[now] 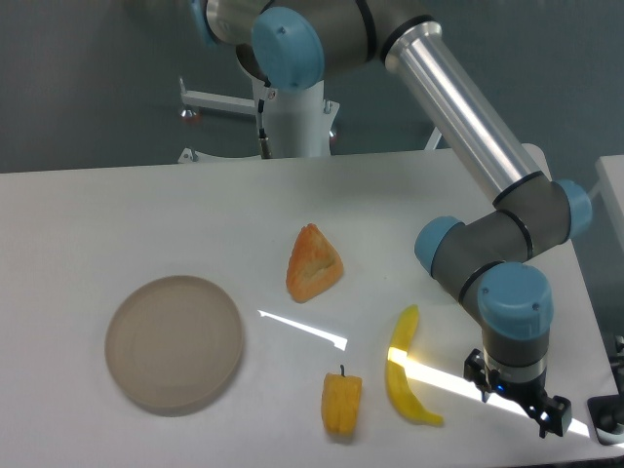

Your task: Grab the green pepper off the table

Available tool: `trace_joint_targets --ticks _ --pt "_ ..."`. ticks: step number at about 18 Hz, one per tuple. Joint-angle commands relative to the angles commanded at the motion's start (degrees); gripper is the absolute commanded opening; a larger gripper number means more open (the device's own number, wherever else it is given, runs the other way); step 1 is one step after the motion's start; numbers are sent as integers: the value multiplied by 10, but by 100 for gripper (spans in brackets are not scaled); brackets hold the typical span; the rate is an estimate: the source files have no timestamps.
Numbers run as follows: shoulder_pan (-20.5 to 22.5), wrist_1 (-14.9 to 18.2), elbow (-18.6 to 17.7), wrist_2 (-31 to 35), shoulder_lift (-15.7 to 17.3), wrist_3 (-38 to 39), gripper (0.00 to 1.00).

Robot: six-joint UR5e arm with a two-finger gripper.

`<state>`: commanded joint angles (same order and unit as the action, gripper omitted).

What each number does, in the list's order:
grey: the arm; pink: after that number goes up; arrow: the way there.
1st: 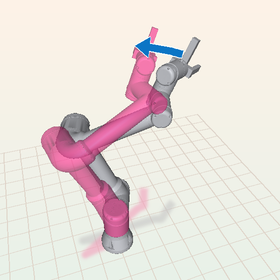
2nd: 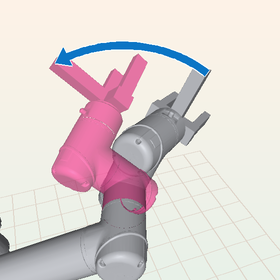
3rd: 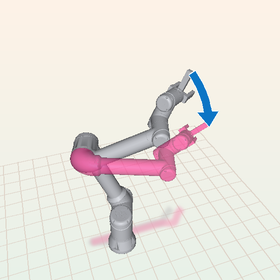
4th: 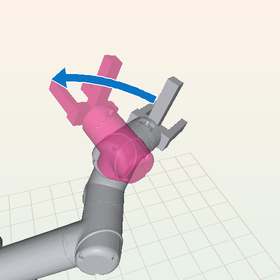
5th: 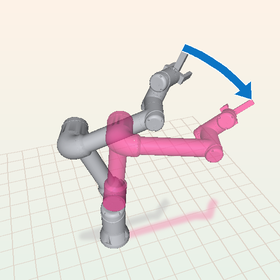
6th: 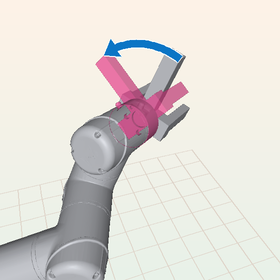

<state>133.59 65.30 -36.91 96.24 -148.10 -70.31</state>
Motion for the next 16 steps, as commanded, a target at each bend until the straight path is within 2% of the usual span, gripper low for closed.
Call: trace_joint_targets --ticks 12,14,16 --pt "0 4 -15 1 14 1 100" --pt "3 11 -33 -4 27 1 100" --pt "18 36 -59 -25 51 1 100"
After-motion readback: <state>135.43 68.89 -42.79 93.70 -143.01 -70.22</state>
